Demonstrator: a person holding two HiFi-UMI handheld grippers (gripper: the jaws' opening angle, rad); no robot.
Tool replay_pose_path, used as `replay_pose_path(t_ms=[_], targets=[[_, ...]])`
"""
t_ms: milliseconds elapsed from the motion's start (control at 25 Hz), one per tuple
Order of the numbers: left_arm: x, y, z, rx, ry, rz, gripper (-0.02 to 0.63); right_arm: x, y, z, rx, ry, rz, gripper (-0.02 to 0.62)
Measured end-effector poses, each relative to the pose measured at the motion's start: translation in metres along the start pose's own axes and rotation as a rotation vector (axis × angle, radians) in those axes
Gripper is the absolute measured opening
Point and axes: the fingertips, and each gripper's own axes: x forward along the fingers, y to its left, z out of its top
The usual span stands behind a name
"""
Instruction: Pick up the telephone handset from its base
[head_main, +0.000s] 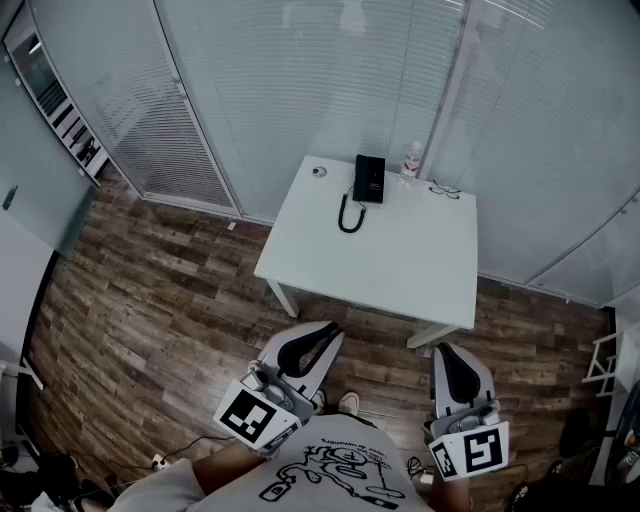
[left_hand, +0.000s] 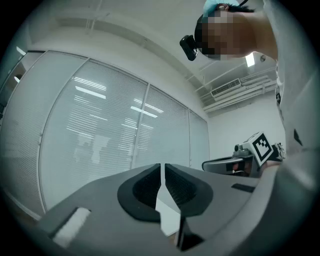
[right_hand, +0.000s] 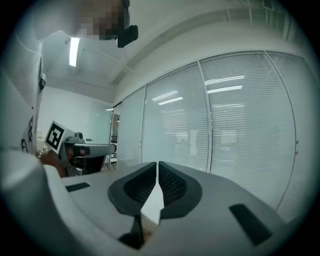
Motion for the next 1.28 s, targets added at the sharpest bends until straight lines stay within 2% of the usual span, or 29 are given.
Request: replay_pose_path(t_ms=[320, 600, 840, 1280], targets=[[0.021, -0.014, -0.002, -0.003, 0.009, -0.013, 0.025, -0.006, -0.013, -0.004, 0.014, -0.014, 0.019, 0.015], [0.044, -0.038, -0.011, -0.013, 0.020, -0.020, 0.026, -0.020, -0.041, -0.008, 0.045, -0.040, 0.024, 0.016], [0.054, -0.050, -0.025, -0.054, 0.036, -0.003, 0.025, -0.021, -0.053, -0.018, 0.070, -0.031, 0.051, 0.015], [0.070, -0.030, -0.037, -0.082, 0.058, 0.013, 0.026, 0.004, -0.063, -0.028, 0.102, -0.016, 0.069, 0.017]])
